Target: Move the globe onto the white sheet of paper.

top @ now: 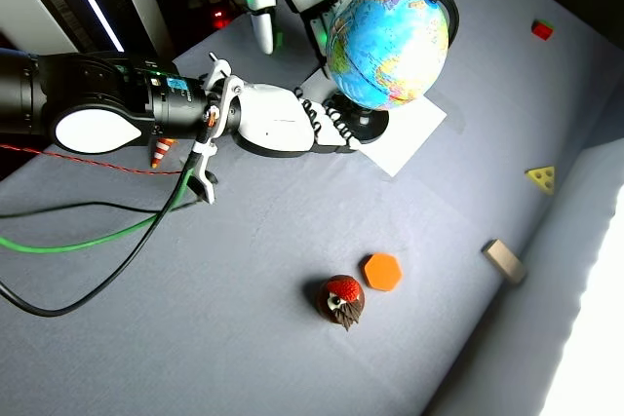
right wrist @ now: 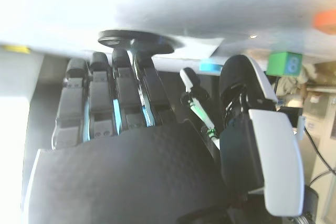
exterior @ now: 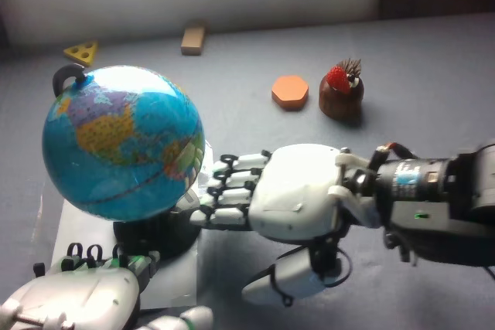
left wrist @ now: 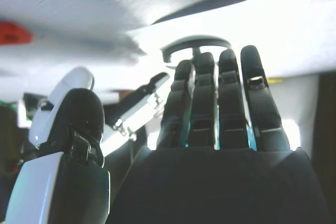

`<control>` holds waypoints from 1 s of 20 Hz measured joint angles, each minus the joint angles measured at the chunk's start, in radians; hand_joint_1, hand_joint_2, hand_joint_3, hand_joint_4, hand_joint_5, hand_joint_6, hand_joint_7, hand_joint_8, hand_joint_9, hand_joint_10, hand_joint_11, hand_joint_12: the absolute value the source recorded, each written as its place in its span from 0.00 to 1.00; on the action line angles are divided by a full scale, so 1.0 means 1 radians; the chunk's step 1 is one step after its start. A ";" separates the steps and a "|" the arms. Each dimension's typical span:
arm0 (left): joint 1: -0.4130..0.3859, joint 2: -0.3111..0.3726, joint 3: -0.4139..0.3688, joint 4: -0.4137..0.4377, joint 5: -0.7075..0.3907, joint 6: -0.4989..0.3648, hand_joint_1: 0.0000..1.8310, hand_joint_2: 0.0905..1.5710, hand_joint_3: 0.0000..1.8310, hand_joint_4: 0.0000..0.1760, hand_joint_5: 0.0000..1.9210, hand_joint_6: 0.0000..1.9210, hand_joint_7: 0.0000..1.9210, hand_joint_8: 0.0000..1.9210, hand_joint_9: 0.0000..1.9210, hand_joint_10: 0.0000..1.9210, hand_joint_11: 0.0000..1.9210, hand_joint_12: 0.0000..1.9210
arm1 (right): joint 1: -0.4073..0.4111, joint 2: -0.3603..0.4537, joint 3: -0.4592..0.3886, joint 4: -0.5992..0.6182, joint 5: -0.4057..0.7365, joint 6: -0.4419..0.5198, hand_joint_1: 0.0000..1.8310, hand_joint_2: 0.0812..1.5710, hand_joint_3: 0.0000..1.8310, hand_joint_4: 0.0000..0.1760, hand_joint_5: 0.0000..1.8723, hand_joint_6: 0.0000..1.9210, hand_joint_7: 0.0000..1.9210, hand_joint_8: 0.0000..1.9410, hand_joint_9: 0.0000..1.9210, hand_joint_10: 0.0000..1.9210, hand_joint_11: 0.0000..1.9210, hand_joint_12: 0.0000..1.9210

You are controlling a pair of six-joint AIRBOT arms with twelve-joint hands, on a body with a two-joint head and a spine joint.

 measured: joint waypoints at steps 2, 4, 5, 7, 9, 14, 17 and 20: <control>-0.060 0.000 -0.023 -0.079 -0.004 0.048 0.00 0.75 0.00 0.00 0.08 0.01 0.11 0.01 0.09 0.00 0.00 0.31 | 0.000 0.066 -0.047 0.039 -0.006 0.007 0.00 0.77 0.00 0.00 0.04 0.00 0.05 0.00 0.03 0.00 0.00 0.00; -0.116 -0.005 -0.027 -0.153 -0.009 0.098 0.00 0.75 0.00 0.00 0.07 0.00 0.11 0.00 0.09 0.00 0.00 0.31 | 0.000 0.130 -0.099 0.141 -0.034 0.010 0.00 0.77 0.00 0.00 0.04 0.00 0.05 0.00 0.03 0.00 0.00 0.00; -0.148 -0.006 -0.035 -0.186 -0.018 0.116 0.00 0.75 0.00 0.00 0.07 0.00 0.10 0.00 0.09 0.00 0.00 0.31 | 0.005 0.169 -0.132 0.200 -0.056 0.010 0.00 0.77 0.00 0.00 0.04 0.00 0.05 0.00 0.03 0.00 0.00 0.00; -0.203 -0.019 -0.051 -0.244 -0.043 0.141 0.00 0.75 0.00 0.00 0.06 0.00 0.09 0.00 0.08 0.00 0.00 0.31 | 0.016 0.245 -0.198 0.278 -0.091 0.010 0.00 0.77 0.00 0.00 0.04 0.00 0.05 0.00 0.03 0.00 0.00 0.00; -0.256 -0.043 -0.056 -0.304 -0.068 0.175 0.00 0.75 0.00 0.00 0.05 0.00 0.08 0.00 0.07 0.00 0.00 0.30 | 0.041 0.306 -0.257 0.319 -0.120 0.010 0.00 0.77 0.00 0.00 0.04 0.00 0.05 0.00 0.03 0.00 0.00 0.00; -0.404 -0.099 -0.056 -0.412 -0.138 0.246 0.00 0.76 0.00 0.00 0.07 0.01 0.10 0.01 0.08 0.00 0.00 0.30 | 0.029 0.440 -0.372 0.337 0.010 -0.058 0.00 0.76 0.00 0.00 0.08 0.02 0.08 0.01 0.07 0.02 0.01 0.01; -0.467 -0.109 -0.056 -0.497 -0.159 0.274 0.00 0.77 0.00 0.00 0.09 0.01 0.12 0.01 0.09 0.00 0.00 0.29 | -0.068 0.441 -0.438 0.729 0.254 -0.592 0.00 0.76 0.00 0.00 0.27 0.11 0.28 0.05 0.23 0.09 0.00 0.52; -0.494 -0.109 -0.056 -0.521 -0.174 0.291 0.00 0.82 0.01 0.00 0.34 0.27 0.31 0.02 0.21 0.02 0.01 0.47 | -0.065 0.444 -0.484 1.071 0.409 -0.945 0.03 0.84 0.01 0.00 0.37 0.74 0.42 0.62 0.31 0.81 0.18 0.98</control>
